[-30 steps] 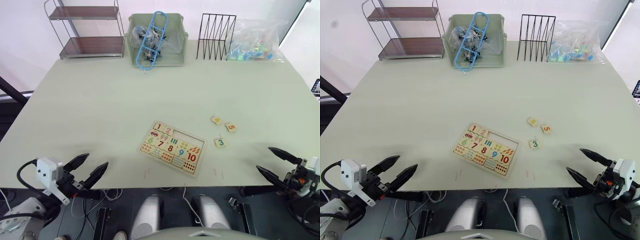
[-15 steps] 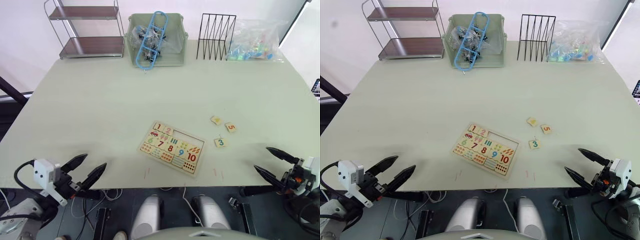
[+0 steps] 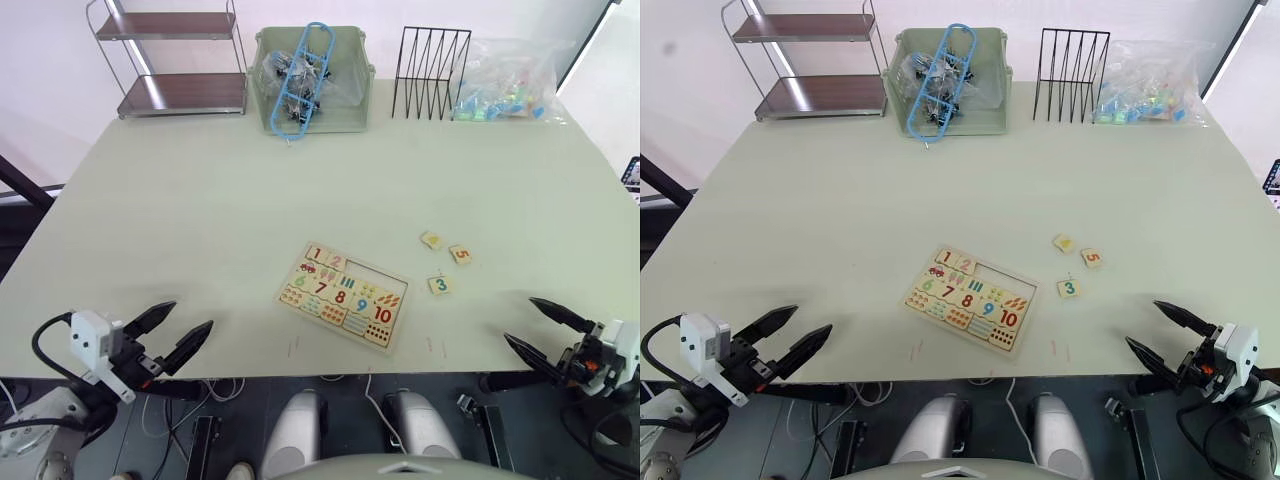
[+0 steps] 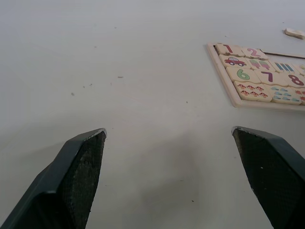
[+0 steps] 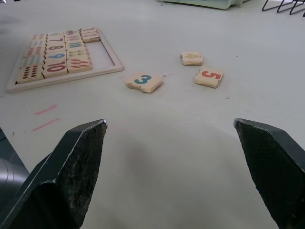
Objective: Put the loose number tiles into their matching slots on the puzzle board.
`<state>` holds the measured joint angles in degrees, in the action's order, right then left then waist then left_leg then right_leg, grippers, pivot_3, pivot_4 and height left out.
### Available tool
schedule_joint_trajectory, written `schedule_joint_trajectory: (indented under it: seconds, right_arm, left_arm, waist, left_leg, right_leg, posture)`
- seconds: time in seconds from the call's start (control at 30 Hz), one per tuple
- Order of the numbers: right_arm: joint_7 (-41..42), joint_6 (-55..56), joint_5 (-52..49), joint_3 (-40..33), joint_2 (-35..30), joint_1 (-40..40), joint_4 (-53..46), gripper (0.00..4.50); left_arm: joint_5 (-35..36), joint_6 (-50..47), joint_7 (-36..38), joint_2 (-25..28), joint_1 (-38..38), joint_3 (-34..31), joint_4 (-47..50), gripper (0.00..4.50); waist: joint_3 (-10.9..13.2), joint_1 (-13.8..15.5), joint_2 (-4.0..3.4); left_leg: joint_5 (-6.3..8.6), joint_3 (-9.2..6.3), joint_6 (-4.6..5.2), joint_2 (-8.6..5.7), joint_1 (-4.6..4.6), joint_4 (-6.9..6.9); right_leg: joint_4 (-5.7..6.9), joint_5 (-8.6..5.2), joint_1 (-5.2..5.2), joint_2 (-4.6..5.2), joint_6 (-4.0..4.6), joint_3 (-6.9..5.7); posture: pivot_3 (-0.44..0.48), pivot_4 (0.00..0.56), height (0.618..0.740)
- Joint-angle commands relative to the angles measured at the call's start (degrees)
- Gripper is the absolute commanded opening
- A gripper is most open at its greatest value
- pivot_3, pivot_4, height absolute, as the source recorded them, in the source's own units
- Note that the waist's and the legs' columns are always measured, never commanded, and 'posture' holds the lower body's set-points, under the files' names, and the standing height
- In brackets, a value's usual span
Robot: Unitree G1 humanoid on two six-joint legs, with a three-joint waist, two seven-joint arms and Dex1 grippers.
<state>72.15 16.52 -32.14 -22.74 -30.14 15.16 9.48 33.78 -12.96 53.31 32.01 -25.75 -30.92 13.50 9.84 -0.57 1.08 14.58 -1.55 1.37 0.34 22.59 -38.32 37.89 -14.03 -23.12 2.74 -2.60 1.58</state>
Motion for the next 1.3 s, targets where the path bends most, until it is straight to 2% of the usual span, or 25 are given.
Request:
schedule_joint_trajectory:
  seconds: [0.03,0.5,0.67,0.97,1.3]
  right_arm:
    - [-0.12,1.11,-0.73,-0.69,-0.08,0.37,-1.48,4.5]
    - [-0.47,1.03,-0.26,-0.26,-0.21,-0.98,-0.53,4.5]
    - [-0.36,-0.12,-0.08,0.5,-0.64,-2.36,-0.13,4.5]
    - [-0.14,-3.31,0.02,2.06,-3.37,-4.33,-3.29,4.5]
    - [2.57,-10.7,1.57,6.75,-10.87,-11.25,-5.67,4.5]
  left_arm:
    - [-0.38,1.73,1.17,0.96,0.8,0.13,-0.99,4.47]
    - [-1.2,4.0,2.57,0.45,2.24,1.04,-3.88,4.47]
    - [-2.51,6.52,4.91,2.8,4.99,1.57,-7.92,4.47]
    - [0.47,4.91,14.98,9.52,12.35,3.04,-12.97,4.47]
    - [1.25,6.0,27.25,14.88,22.9,7.88,-16.4,4.47]
  waist:
    - [0.0,0.0,0.0]
    - [0.0,0.01,0.0]
    - [0.0,0.02,0.0]
    - [0.01,0.01,-0.02]
    - [0.04,-0.04,-0.06]
  left_leg:
    - [0.0,0.01,0.0,0.0,0.0,0.0]
    - [0.0,0.0,0.0,0.01,0.0,0.0]
    - [0.0,-0.01,0.0,0.01,0.0,0.0]
    - [0.0,0.0,0.0,0.0,0.02,0.0]
    - [0.0,0.0,0.0,0.0,0.03,0.01]
  right_leg:
    - [0.0,0.0,0.0,0.0,0.0,0.01]
    - [-0.02,0.0,0.0,0.23,0.0,0.0]
    - [-0.02,0.0,-0.01,0.19,0.0,-0.02]
    - [-0.01,0.01,-0.02,0.01,0.01,-0.02]
    - [0.0,0.02,-0.03,-0.02,0.0,-0.03]
  posture:
    - [0.0,0.15,0.739]
    - [0.0,0.15,0.739]
    - [0.0,0.15,0.739]
    - [0.0,0.15,0.739]
    - [0.0,0.15,0.739]
